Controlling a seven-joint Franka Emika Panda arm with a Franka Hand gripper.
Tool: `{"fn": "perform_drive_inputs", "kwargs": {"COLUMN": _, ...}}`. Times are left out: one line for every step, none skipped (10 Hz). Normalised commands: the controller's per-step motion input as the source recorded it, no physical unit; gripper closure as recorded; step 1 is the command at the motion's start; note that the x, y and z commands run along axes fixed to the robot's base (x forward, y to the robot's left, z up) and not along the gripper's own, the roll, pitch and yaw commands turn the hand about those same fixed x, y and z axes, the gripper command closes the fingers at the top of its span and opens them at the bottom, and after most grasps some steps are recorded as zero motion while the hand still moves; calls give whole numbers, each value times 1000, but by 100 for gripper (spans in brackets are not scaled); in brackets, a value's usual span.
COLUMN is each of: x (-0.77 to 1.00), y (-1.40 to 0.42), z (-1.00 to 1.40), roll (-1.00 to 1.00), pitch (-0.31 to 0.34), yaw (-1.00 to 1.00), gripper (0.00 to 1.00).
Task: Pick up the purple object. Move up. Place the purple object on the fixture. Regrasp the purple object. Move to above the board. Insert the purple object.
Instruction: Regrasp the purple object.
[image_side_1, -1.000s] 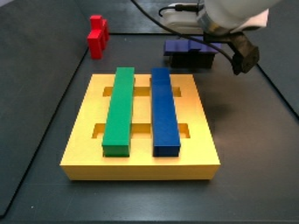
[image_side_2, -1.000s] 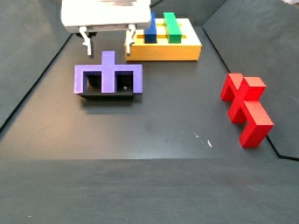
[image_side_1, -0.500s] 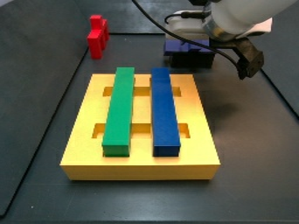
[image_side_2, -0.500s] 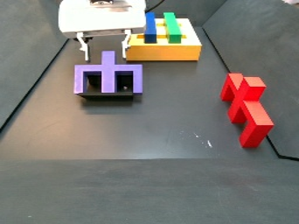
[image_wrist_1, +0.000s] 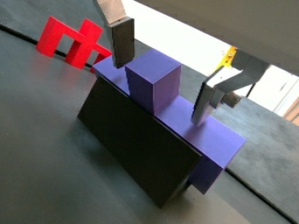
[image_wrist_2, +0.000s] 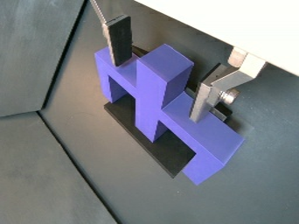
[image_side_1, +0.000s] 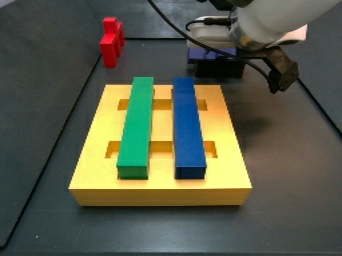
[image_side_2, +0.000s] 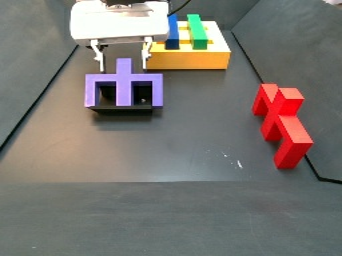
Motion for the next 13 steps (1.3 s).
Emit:
{"fn": "perform_drive_inputs", "kwargs": {"x": 51, "y": 0, "z": 0, "roll": 0, "pitch": 100, "yaw": -206, "gripper": 0}}
{"fn": "perform_drive_inputs", "kwargs": {"x": 0, "y": 0, "z": -17, "roll": 0, "pitch": 23, "yaw": -151, "gripper": 0}}
{"fn": "perform_drive_inputs", "kwargs": {"x": 0, "y": 0, "z": 0, "roll": 0, "pitch": 0, "yaw": 0, "gripper": 0}}
{"fn": "perform_drive_inputs", "kwargs": {"x": 0, "y": 0, "z": 0, "roll": 0, "pitch": 0, "yaw": 0, "gripper": 100}}
{"fn": "perform_drive_inputs", "kwargs": {"x": 0, "y": 0, "z": 0, "roll": 0, "pitch": 0, "yaw": 0, "gripper": 100}}
{"fn": "perform_drive_inputs", "kwargs": {"x": 0, "y": 0, "z": 0, "roll": 0, "pitch": 0, "yaw": 0, "gripper": 100}}
{"fn": "perform_drive_inputs", "kwargs": {"x": 0, "y": 0, "z": 0, "roll": 0, "pitch": 0, "yaw": 0, "gripper": 100}}
{"fn": "perform_drive_inputs", "kwargs": {"x": 0, "y": 0, "z": 0, "roll": 0, "pitch": 0, "yaw": 0, "gripper": 100}}
{"fn": "perform_drive_inputs", "kwargs": {"x": 0, "y": 0, "z": 0, "roll": 0, "pitch": 0, "yaw": 0, "gripper": 100}}
{"fn": "perform_drive_inputs", "kwargs": {"x": 0, "y": 0, "z": 0, "roll": 0, "pitch": 0, "yaw": 0, "gripper": 100}}
{"fn": "perform_drive_inputs", "kwargs": {"x": 0, "y": 0, "z": 0, "roll": 0, "pitch": 0, "yaw": 0, "gripper": 100}}
{"fn": "perform_drive_inputs", "kwargs": {"x": 0, "y": 0, "z": 0, "roll": 0, "pitch": 0, "yaw": 0, "gripper": 100}}
{"fn": "perform_drive_inputs", "kwargs": {"x": 0, "y": 0, "z": 0, "roll": 0, "pitch": 0, "yaw": 0, "gripper": 100}}
